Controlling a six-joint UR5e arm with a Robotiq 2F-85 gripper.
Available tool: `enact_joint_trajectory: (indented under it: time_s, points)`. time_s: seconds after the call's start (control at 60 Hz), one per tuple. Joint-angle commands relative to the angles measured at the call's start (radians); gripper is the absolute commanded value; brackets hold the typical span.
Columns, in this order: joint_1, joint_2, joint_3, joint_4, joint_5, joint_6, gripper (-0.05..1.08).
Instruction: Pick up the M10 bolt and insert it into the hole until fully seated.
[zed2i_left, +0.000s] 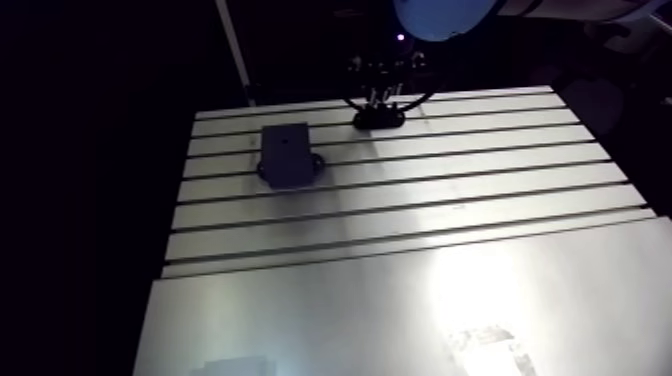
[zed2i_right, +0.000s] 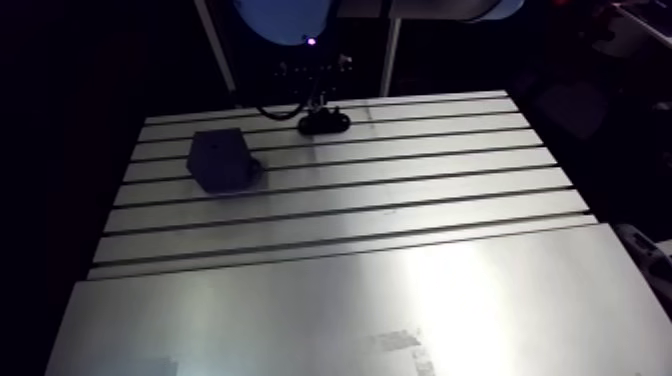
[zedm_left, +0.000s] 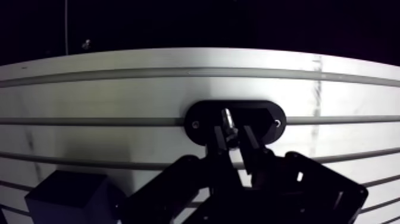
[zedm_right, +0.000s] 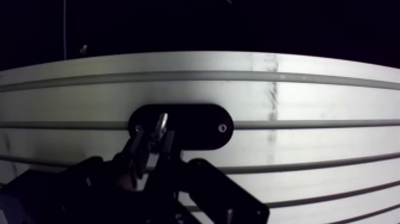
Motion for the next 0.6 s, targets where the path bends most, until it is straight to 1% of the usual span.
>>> enact_joint_trajectory:
  time_s: [0.017,0.1,0.233,0.267,0.383,0.433,0.55,0.6]
  points:
    - [0.003,-0.011,-0.001,0.000,-0.001,0.001,0.91]
    - [0.003,-0.014,-0.002,0.003,-0.001,0.002,0.92]
    - [0.003,-0.028,-0.007,0.007,-0.003,0.002,0.97]
    - [0.003,-0.040,-0.008,0.007,-0.003,0.002,1.01]
    - [0.004,-0.060,-0.017,0.007,-0.004,0.003,1.05]
    - [0.006,-0.079,-0.021,0.011,-0.004,0.003,1.07]
    - [0.010,-0.115,-0.040,0.039,-0.001,0.004,1.08]
    - [0.012,-0.121,-0.047,0.052,-0.001,0.004,1.08]
